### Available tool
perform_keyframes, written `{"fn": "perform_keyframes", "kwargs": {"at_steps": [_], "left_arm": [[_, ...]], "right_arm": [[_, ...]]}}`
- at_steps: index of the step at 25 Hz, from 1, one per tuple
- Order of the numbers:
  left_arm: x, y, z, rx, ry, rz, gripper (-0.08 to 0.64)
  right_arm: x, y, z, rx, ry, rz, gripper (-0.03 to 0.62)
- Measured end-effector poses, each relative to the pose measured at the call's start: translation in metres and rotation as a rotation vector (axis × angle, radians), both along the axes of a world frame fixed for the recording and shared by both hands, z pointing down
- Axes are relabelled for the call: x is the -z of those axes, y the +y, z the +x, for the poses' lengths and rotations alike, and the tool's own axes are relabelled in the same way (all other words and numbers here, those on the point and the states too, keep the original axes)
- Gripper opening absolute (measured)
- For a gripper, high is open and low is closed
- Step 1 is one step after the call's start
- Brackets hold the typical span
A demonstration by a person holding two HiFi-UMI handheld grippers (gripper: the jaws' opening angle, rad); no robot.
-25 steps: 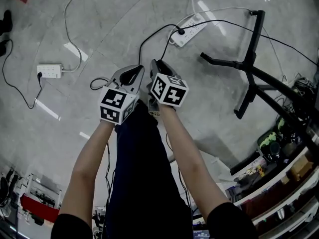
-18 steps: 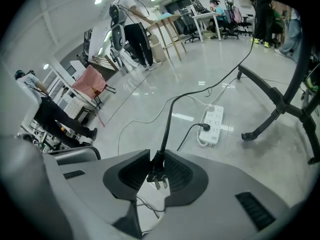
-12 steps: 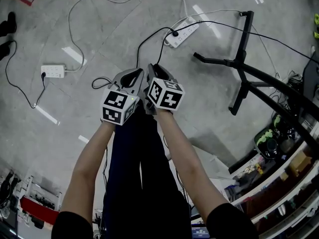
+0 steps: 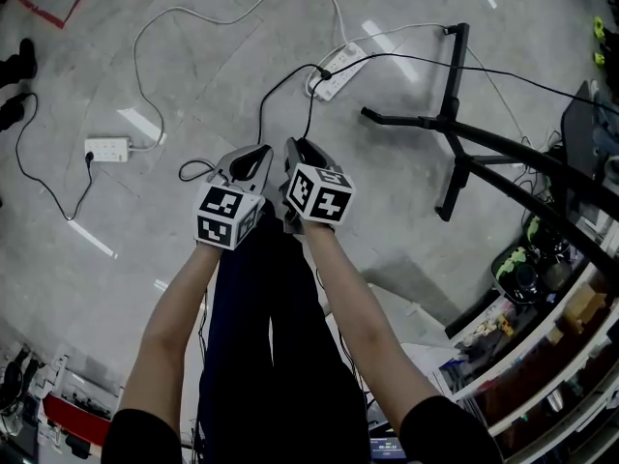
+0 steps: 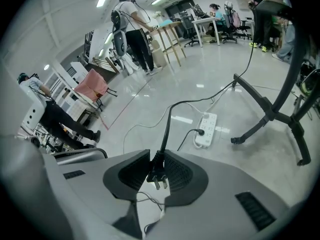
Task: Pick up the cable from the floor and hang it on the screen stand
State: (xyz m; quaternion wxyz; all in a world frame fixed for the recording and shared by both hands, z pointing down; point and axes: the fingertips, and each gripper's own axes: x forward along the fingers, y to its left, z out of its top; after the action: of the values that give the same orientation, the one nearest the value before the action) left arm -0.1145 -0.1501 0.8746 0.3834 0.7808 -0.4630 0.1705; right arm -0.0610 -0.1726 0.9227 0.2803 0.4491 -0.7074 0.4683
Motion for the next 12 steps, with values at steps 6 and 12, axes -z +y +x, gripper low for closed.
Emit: {"fn": "perform_keyframes", "kwargs": {"at_steps": [6,12], "left_arm": [[0.022,0.003,0.008,-0.019,-0.006,0.012,0.005],[0.048,0.013,0.017,-0.036,0.001,0.008,0.005]], "right_arm": [[0.02,0.007,0.016,-0.017,0.01,-0.004,0.104],[0.046,0.021,0.025,-0.028,0.016,-0.01,0.104]]}}
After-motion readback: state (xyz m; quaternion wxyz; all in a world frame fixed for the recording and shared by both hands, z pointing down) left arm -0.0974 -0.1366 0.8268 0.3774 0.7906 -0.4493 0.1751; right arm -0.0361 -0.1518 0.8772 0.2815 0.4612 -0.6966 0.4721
